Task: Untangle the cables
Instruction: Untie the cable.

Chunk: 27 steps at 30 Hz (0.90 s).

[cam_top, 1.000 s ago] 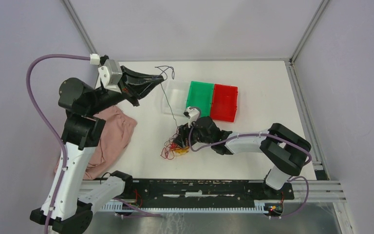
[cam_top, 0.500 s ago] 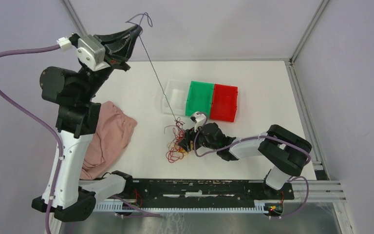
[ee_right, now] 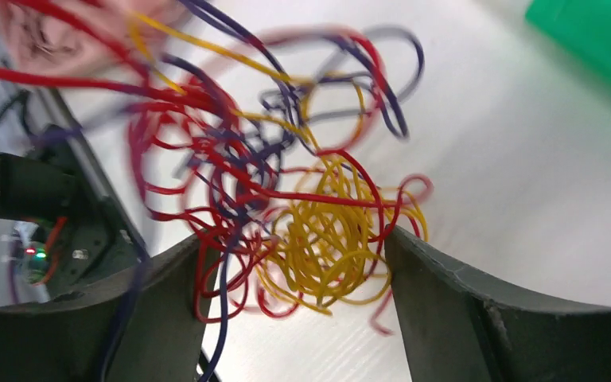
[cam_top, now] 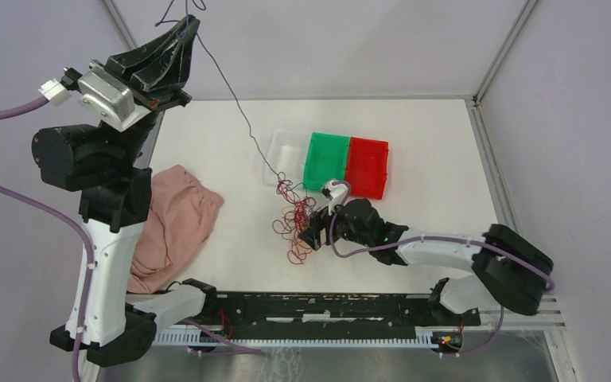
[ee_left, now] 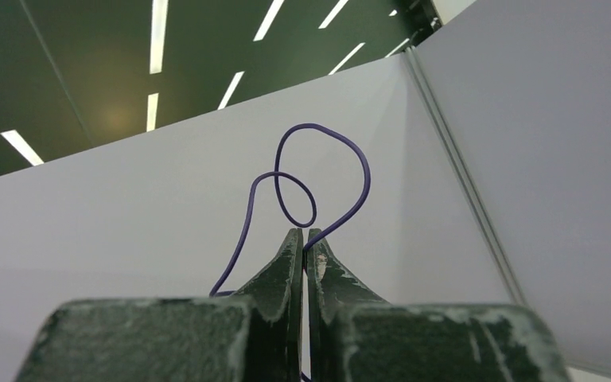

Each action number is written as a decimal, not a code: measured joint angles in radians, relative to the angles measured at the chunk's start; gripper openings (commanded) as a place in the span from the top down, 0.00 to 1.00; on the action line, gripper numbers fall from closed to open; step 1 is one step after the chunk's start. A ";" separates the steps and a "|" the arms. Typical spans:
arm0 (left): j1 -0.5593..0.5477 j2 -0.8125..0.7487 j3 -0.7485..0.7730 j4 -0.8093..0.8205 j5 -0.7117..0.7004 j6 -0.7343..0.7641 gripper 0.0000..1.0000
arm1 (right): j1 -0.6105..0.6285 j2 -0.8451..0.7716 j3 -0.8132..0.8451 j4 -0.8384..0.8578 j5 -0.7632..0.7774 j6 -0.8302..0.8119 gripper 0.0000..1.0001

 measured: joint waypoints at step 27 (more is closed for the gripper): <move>0.000 -0.121 -0.217 -0.121 0.345 -0.177 0.95 | 0.000 -0.019 0.351 -0.286 -0.233 -0.123 0.48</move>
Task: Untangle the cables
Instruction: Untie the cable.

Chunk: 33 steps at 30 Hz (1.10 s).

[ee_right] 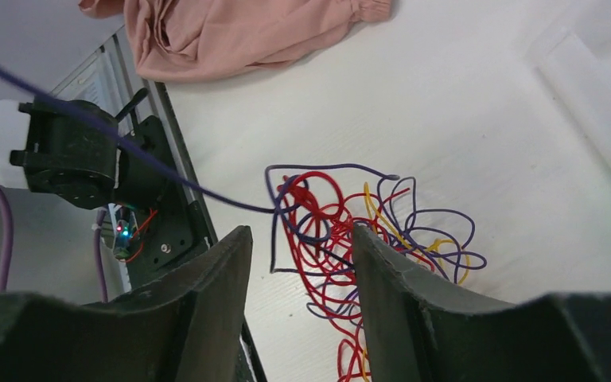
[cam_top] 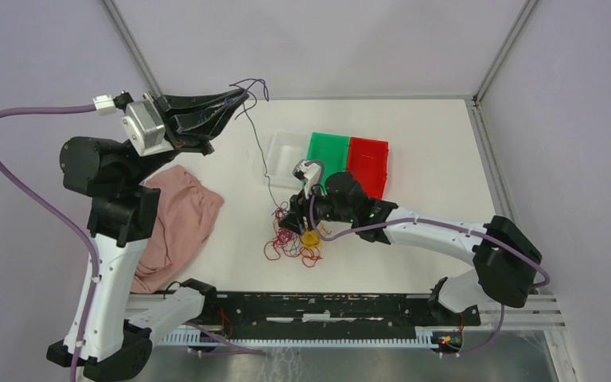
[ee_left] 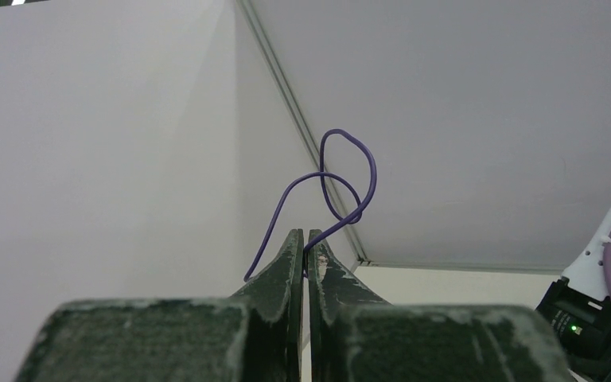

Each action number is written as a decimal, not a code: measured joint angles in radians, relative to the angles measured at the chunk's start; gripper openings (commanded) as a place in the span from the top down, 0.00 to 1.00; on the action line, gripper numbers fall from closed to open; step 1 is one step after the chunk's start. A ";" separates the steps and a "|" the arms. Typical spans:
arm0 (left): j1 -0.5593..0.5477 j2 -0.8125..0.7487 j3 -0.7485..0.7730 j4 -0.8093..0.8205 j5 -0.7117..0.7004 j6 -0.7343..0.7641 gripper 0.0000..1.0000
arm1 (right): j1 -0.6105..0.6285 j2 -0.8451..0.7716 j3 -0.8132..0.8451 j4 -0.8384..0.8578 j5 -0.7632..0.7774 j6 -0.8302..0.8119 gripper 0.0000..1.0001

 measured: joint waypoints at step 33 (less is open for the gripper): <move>-0.005 0.056 0.151 0.042 -0.375 0.235 0.97 | -0.020 -0.230 -0.257 0.218 0.208 0.071 0.84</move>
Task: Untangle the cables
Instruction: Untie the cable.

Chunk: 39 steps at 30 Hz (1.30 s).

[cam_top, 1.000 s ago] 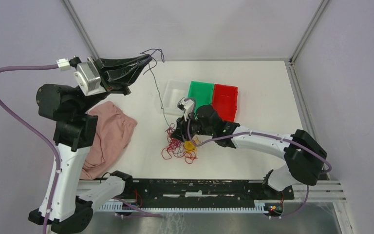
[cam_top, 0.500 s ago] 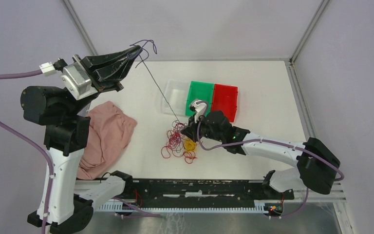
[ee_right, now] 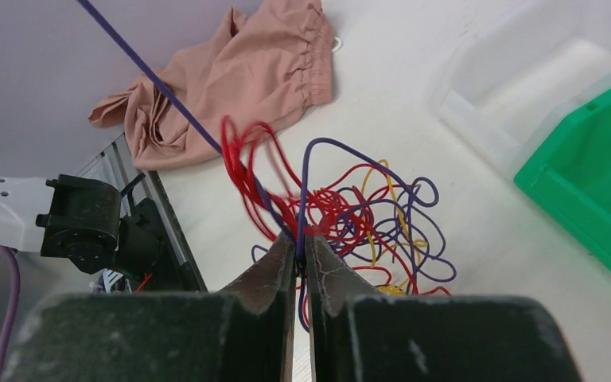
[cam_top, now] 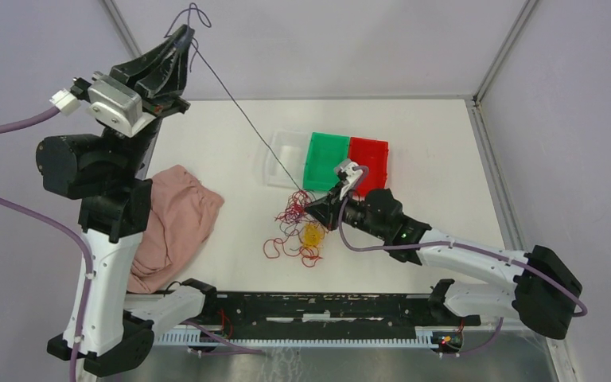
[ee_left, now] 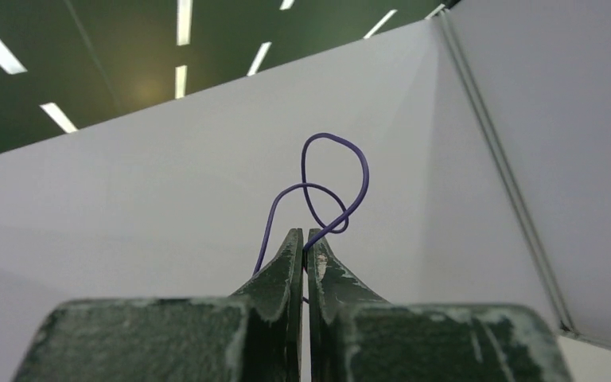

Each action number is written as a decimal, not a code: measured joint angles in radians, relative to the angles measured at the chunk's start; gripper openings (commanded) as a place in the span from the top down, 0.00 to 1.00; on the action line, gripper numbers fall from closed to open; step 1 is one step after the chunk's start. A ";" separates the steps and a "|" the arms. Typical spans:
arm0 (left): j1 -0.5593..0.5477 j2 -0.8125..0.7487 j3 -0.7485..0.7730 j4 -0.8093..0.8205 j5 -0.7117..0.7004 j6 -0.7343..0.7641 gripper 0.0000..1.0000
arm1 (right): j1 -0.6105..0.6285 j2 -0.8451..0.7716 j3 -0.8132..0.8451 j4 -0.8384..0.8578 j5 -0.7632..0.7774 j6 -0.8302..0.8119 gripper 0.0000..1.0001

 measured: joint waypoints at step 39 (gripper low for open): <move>0.003 0.018 -0.066 0.052 0.243 -0.120 0.91 | -0.080 0.087 0.386 -0.163 -0.220 0.024 0.26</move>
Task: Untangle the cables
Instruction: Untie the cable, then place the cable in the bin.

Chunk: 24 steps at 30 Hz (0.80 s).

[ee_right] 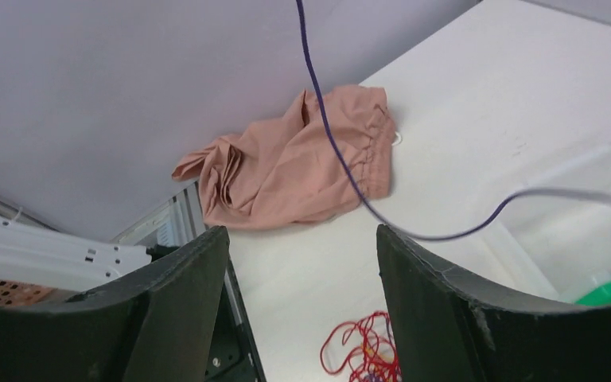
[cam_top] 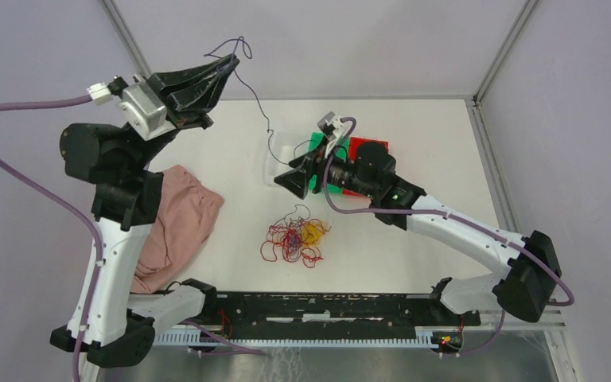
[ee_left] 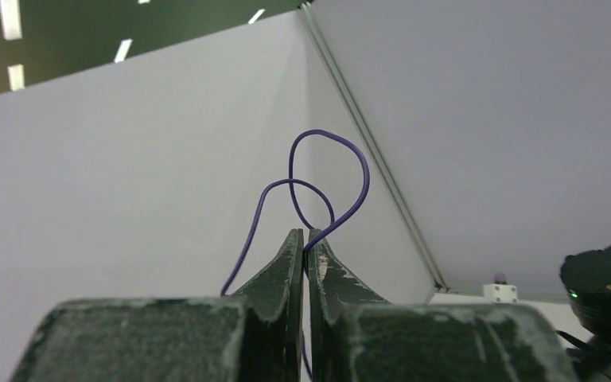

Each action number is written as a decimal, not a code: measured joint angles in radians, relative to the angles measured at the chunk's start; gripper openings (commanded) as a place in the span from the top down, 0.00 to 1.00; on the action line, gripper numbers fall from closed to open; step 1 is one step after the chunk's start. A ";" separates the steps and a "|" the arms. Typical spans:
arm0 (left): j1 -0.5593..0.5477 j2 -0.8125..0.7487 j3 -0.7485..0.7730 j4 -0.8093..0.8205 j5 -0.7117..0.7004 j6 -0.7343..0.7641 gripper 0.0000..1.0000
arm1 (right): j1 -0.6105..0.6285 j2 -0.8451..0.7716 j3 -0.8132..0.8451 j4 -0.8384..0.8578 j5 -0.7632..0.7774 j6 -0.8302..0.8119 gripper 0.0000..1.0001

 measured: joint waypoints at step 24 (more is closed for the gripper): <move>0.000 0.039 -0.179 -0.089 0.070 0.087 0.97 | -0.029 0.314 0.193 0.008 0.119 0.055 0.29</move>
